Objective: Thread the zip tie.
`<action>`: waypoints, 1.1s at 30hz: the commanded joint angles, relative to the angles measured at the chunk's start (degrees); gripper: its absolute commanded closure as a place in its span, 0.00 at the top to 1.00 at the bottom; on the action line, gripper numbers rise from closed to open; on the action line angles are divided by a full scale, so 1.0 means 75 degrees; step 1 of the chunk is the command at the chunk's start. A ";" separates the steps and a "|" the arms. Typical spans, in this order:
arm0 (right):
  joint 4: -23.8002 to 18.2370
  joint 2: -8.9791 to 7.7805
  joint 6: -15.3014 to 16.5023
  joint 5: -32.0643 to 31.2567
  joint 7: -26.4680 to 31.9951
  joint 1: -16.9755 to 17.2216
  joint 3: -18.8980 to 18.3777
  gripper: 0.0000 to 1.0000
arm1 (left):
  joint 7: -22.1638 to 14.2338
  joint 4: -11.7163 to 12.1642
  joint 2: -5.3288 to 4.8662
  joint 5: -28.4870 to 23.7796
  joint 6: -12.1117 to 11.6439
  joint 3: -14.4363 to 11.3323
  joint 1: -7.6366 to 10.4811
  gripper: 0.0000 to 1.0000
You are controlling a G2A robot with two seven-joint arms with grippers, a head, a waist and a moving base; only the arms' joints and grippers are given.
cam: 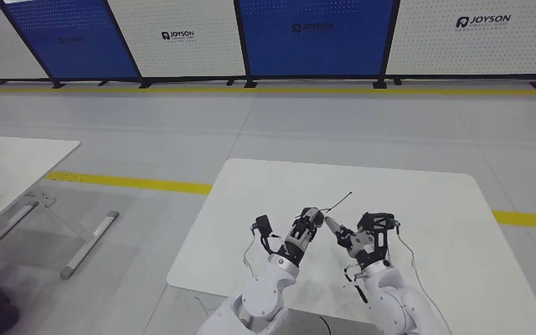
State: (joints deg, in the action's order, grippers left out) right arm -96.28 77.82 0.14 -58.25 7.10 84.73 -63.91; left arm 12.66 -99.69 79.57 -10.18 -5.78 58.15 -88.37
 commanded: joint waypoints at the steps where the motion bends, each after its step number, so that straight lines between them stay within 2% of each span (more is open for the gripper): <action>1: 0.0002 0.0004 0.0023 0.0015 0.0018 -0.0011 0.0027 0.45 | 0.0056 0.0040 0.0004 0.0125 0.0021 -0.0020 0.0017 0.00; 5: 0.0017 0.0008 0.0054 0.0032 0.0055 -0.0030 0.0050 0.42 | 0.0103 0.0108 0.0023 0.0156 0.0015 -0.0074 0.0037 0.00; 15: -0.0018 -0.0002 0.0215 -0.0080 0.0196 -0.0054 0.0106 0.42 | 0.0258 0.0156 0.0057 0.0399 0.0072 -0.0151 0.0093 0.00; 24: -0.0047 -0.0003 0.0303 -0.0007 0.0240 -0.0070 0.0114 0.36 | 0.0238 0.0214 0.0077 0.0590 0.0165 -0.0213 0.0144 0.00; 33: -0.0044 0.0004 0.0316 0.0076 0.0221 -0.0096 0.0134 0.35 | 0.0220 0.0321 0.0095 0.0745 0.0236 -0.0242 0.0195 0.00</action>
State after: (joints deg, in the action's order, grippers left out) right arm -96.61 77.84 2.49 -57.81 8.85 84.02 -62.91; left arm 14.34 -97.36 80.26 -4.66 -4.09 56.34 -86.96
